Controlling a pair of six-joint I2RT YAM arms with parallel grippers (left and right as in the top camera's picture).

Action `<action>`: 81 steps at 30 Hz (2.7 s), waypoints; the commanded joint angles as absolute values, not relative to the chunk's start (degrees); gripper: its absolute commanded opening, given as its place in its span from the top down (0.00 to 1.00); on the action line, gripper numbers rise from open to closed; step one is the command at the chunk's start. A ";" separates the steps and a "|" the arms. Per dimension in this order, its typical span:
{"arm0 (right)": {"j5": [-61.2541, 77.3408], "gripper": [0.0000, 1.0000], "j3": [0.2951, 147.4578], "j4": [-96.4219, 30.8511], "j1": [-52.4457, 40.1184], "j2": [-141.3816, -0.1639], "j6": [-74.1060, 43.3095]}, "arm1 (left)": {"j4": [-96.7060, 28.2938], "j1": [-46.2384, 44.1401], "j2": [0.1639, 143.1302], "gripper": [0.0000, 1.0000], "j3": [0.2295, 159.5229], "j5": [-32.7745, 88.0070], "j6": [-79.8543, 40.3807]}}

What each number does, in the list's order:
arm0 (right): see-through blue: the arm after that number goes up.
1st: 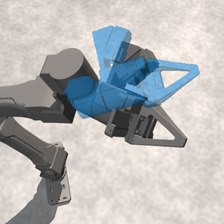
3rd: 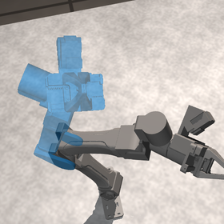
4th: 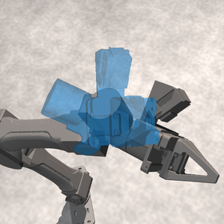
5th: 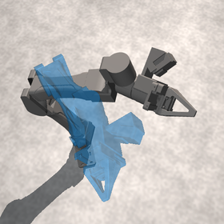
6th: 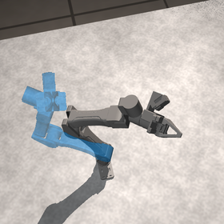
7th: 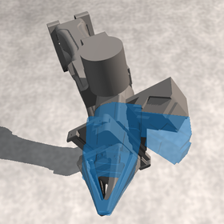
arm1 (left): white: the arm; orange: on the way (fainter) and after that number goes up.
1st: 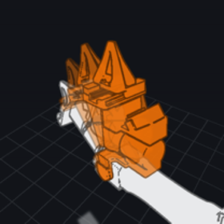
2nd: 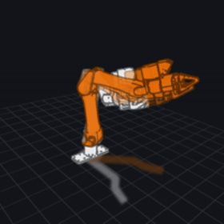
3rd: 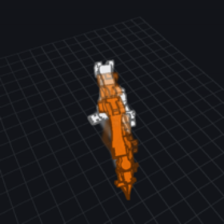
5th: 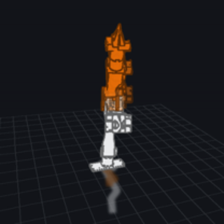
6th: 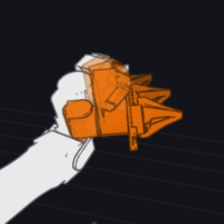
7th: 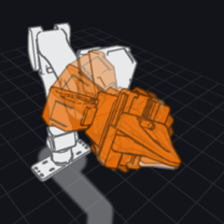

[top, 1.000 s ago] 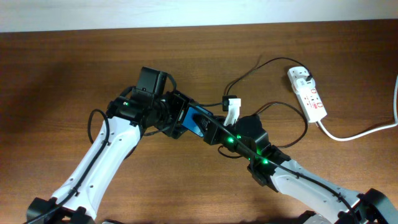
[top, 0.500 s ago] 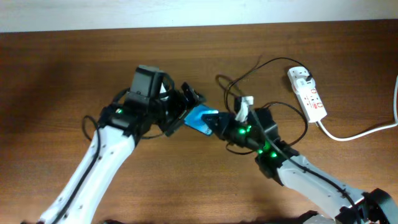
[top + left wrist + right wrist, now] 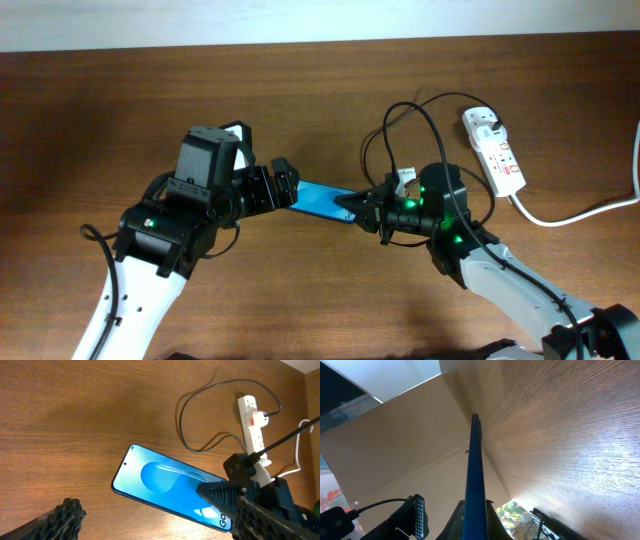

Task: Plug charger to phone and switch on socket

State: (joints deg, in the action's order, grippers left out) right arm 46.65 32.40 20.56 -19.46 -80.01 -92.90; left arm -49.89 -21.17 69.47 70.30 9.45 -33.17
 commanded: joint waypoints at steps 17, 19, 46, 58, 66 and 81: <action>49.41 0.96 33.06 21.19 -19.09 -79.77 -93.06 | -54.11 -19.92 68.79 0.01 66.57 17.74 -35.86; 49.36 0.96 33.06 21.19 -19.09 -79.77 -93.01 | -58.02 -15.42 65.10 0.01 66.46 18.44 -35.83; 30.57 0.96 33.08 37.01 -32.82 -79.77 -93.56 | -23.97 -6.90 58.85 0.29 40.25 32.53 -75.70; 29.30 0.96 33.08 36.88 -36.80 -79.77 -104.49 | -15.44 -16.36 59.31 0.88 40.25 17.96 -92.16; 29.63 0.88 33.08 32.25 -36.69 -79.77 -104.40 | -14.39 -16.36 59.29 1.00 40.25 18.35 -91.35; 31.14 0.11 33.08 25.08 -34.52 -79.77 -98.98 | -21.56 -14.63 59.29 1.00 40.27 14.11 -67.26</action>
State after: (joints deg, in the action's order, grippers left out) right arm 30.26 32.99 26.02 -36.01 -80.09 -103.44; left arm -21.26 -16.25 59.48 39.72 14.48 -74.81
